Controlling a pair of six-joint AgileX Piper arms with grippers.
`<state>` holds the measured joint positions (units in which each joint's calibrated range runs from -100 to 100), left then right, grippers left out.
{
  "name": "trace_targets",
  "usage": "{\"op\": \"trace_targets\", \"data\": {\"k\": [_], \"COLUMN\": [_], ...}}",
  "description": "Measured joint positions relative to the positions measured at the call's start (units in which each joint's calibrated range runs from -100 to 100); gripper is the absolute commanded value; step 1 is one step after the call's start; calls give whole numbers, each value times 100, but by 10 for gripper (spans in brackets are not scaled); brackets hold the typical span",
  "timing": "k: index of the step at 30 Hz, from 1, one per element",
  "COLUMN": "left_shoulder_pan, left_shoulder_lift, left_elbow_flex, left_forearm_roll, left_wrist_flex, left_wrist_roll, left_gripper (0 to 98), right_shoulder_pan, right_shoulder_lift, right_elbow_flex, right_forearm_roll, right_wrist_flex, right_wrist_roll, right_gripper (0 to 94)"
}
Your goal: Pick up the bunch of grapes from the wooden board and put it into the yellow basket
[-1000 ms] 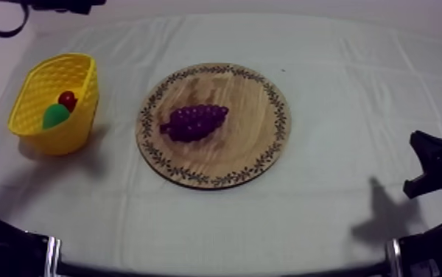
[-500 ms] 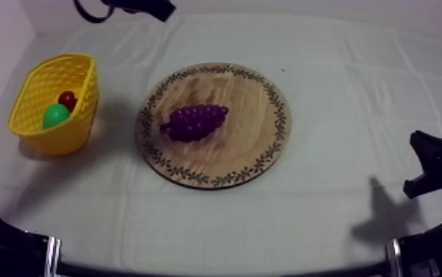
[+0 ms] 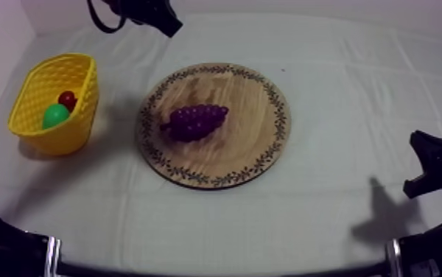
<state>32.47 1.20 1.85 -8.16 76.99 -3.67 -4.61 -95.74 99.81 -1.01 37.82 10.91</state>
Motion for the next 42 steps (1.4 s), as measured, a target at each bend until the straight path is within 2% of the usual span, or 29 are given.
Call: {"op": "trace_targets", "data": {"k": [1,3,5,10,12,14,20,25,33,42], "left_shoulder_pan": [0,4,12,5,-17,-30,-41,-41,-28,-116], "left_shoulder_lift": [-6,-25,-31,-33,-33,-33,-18,38,414,1127], "left_elbow_flex": [-1,-7,-26,-27,33,76,188,454,1369,1739], "left_forearm_roll": [5,5,-1,-36,-48,-61,-36,9,38,210], "left_wrist_flex": [7,10,65,436,626,774,888,671,-225,-1159], "left_wrist_roll": [-25,-45,-16,109,86,57,-25,-82,-91,-191], "left_gripper": [13,97,245,740,853,908,955,960,959,947], "right_shoulder_pan": [0,0,0,0,0,0,0,0,0,0], "right_shoulder_lift": [0,0,0,0,0,0,0,0,0,0], "right_elbow_flex": [0,0,0,0,0,0,0,0,0,0], "right_forearm_roll": [0,0,0,0,0,0,0,0,0,0], "right_wrist_flex": [0,0,0,0,0,0,0,0,0,0], "right_wrist_roll": [0,0,0,0,0,0,0,0,0,0], "right_gripper": [4,4,4,4,4,4,4,4,4,4]}}
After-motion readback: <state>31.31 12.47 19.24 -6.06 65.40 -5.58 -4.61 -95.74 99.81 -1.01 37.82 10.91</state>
